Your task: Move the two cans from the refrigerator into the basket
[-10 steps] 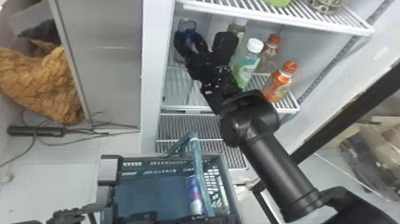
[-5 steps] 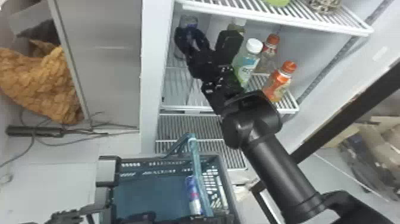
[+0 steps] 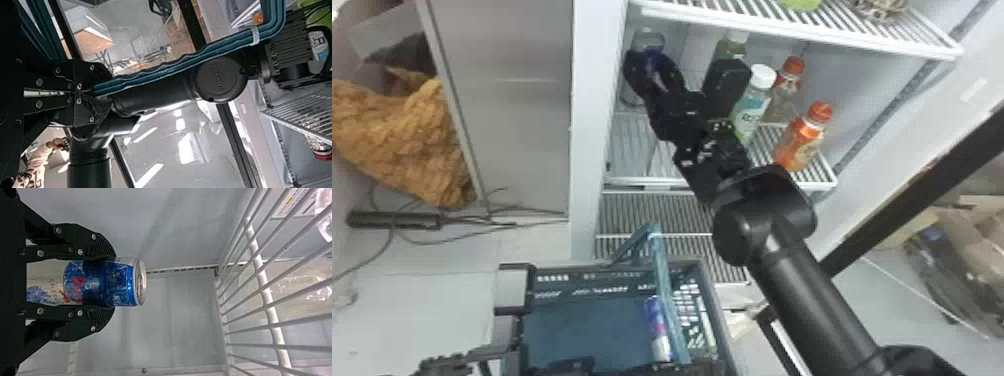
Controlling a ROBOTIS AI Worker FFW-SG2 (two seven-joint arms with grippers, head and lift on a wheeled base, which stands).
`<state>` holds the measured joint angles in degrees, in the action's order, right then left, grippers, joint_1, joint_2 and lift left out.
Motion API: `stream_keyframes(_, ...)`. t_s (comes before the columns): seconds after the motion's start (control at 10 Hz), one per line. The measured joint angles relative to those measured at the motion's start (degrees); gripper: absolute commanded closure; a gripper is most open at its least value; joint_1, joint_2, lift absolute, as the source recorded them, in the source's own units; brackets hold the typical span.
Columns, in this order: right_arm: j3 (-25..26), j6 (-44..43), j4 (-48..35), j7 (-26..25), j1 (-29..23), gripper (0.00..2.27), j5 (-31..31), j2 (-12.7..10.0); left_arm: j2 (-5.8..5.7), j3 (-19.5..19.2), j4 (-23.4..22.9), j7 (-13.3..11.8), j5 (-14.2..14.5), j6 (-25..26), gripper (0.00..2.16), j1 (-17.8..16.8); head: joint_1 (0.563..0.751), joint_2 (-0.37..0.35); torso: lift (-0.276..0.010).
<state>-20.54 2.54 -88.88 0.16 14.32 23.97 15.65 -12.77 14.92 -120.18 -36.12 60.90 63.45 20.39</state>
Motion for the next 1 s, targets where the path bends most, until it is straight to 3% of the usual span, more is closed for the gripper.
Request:
stream_keyframes(0.5, 5.7, 7.1, -17.2, 2.2, -11.3, 0.90, -0.9, 2.2, 0.11, -0.4, -0.1, 0.0, 0.1, -0.2, 1.22, 0.5, 0.695, -0.298, -0.276)
stream_keyframes(1.0, 11.7, 9.0, -32.2, 3.9, -24.8, 0.90, 1.2, 2.3, 0.03, -1.0, -0.1, -0.1, 0.1, -0.2, 1.22, 0.8, 0.695, -0.332, -0.276)
